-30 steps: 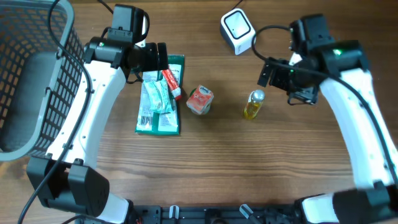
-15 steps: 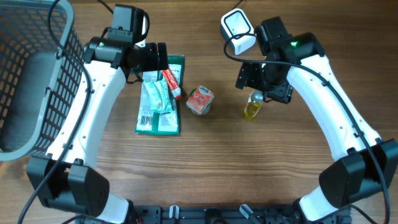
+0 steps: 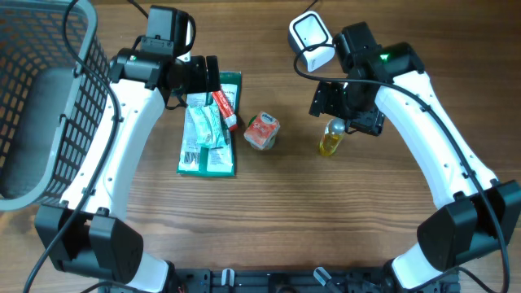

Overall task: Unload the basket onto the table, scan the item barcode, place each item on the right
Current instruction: 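Lower the right gripper over the yellow oil bottle and grasp it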

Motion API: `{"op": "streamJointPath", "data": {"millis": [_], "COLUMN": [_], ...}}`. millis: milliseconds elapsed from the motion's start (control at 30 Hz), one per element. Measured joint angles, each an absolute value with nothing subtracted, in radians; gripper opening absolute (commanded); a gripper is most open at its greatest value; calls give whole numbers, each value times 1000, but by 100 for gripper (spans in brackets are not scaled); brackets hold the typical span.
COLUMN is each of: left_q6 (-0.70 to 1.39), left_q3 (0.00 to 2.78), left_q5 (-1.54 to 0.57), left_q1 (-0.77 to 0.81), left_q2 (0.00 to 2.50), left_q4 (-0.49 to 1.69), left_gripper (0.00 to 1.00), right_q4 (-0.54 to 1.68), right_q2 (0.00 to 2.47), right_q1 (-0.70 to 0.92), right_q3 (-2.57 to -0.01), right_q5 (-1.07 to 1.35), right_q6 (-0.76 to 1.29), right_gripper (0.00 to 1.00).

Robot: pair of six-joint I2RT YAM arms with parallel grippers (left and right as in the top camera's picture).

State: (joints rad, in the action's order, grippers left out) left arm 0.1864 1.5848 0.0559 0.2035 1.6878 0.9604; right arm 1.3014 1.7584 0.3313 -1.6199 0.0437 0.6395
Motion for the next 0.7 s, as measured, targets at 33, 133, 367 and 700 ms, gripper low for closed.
{"op": "streamJointPath", "data": {"millis": [33, 133, 367, 700], "left_q6": [186, 186, 186, 186], "left_q3": [1585, 1585, 1585, 1585], "left_q5": [56, 56, 56, 56], "left_q1": [204, 204, 204, 204], "left_q2": [1688, 1688, 1688, 1688], "left_q4": [960, 960, 960, 960], "left_gripper": [100, 100, 100, 100], "right_q4": [1299, 1284, 1270, 1241], "right_q2": [1759, 1759, 1764, 1764], "right_q1": [331, 331, 331, 331], "right_q3": [-1617, -1589, -1559, -1559], "right_q5": [44, 43, 43, 44], "right_q6": [640, 640, 640, 640], "right_gripper": [100, 100, 100, 100]}}
